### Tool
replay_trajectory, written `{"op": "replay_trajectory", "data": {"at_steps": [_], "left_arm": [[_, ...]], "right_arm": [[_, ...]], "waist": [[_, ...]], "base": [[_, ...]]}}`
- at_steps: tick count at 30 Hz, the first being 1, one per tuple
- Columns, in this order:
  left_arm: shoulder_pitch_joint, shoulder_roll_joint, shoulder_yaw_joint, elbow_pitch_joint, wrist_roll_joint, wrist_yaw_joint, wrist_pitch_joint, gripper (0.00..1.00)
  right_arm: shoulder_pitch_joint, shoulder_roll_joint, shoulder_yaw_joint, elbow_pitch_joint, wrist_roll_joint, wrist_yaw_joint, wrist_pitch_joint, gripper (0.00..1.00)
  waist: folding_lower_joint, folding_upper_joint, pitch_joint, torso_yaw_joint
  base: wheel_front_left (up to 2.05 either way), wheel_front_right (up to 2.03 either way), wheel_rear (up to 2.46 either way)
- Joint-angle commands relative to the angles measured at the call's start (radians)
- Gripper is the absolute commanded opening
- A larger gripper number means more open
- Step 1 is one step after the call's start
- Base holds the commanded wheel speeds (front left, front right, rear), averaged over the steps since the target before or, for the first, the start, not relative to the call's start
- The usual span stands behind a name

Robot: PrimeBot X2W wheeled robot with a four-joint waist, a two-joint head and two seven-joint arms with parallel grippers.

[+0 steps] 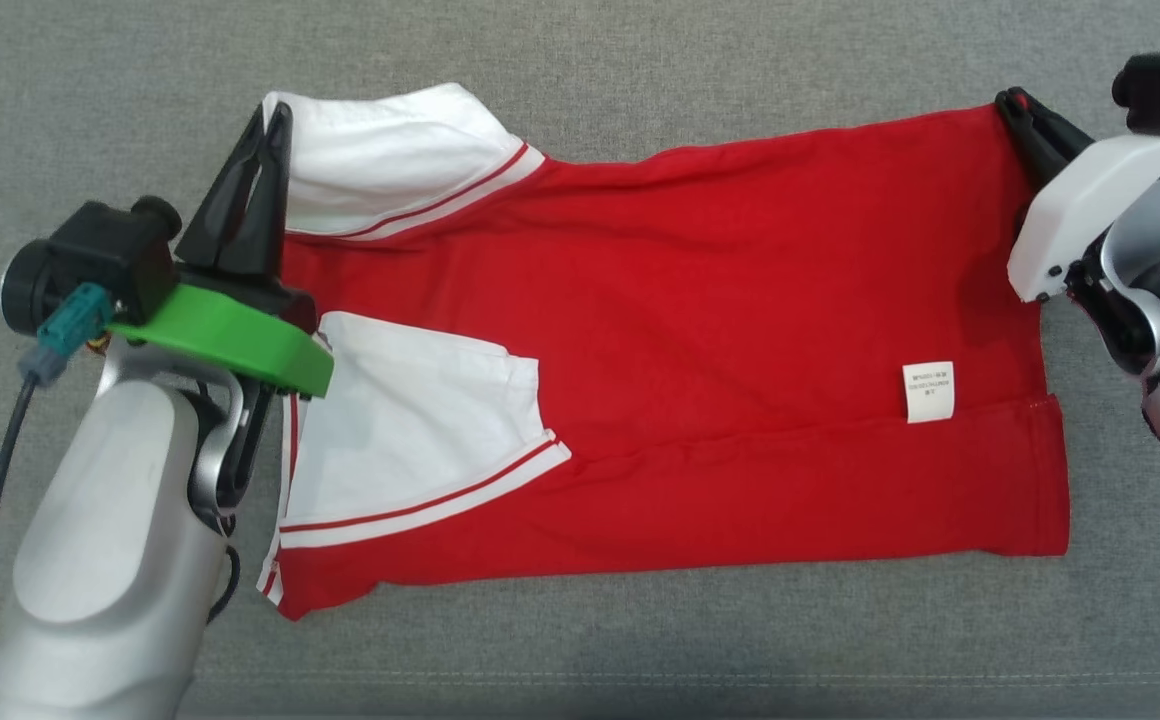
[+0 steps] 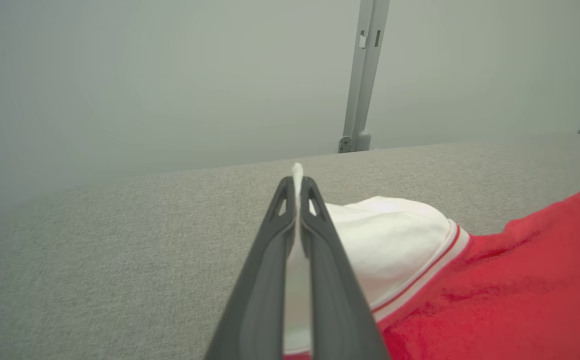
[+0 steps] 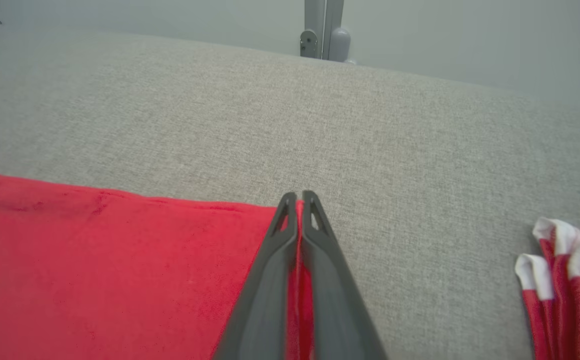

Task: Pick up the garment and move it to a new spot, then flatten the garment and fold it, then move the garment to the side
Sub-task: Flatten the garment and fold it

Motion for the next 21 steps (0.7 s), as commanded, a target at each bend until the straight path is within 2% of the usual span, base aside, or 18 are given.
{"op": "replay_trajectory", "data": {"at_steps": [1,10,16,21], "left_arm": [[0.026,0.008,-0.001,-0.015,-0.002,0.008,-0.008,0.00],[0.301,0.030,0.009,-0.260,-0.025,0.085,-0.013,0.00],[0.470,0.018,0.006,-0.356,-0.049,0.132,-0.009,0.00],[0.561,0.001,0.001,-0.382,-0.076,0.158,-0.012,0.00]], "right_arm": [[0.026,-0.006,0.004,-0.016,0.016,-0.002,-0.016,0.00],[0.290,-0.064,-0.042,-0.203,0.111,-0.002,-0.125,0.00],[0.440,-0.052,-0.103,-0.284,0.120,-0.002,-0.153,0.00],[0.533,-0.033,-0.152,-0.331,0.109,-0.002,-0.156,0.00]], "waist": [[-0.0001,-0.0001,-0.021,0.002],[-0.0001,-0.0001,-0.109,0.004],[-0.0001,-0.0001,-0.148,0.003],[-0.0001,-0.0001,-0.167,0.003]], "base": [[0.00,0.00,0.00],[0.00,0.00,0.00],[0.00,0.00,0.00],[0.00,0.00,0.00]]}}
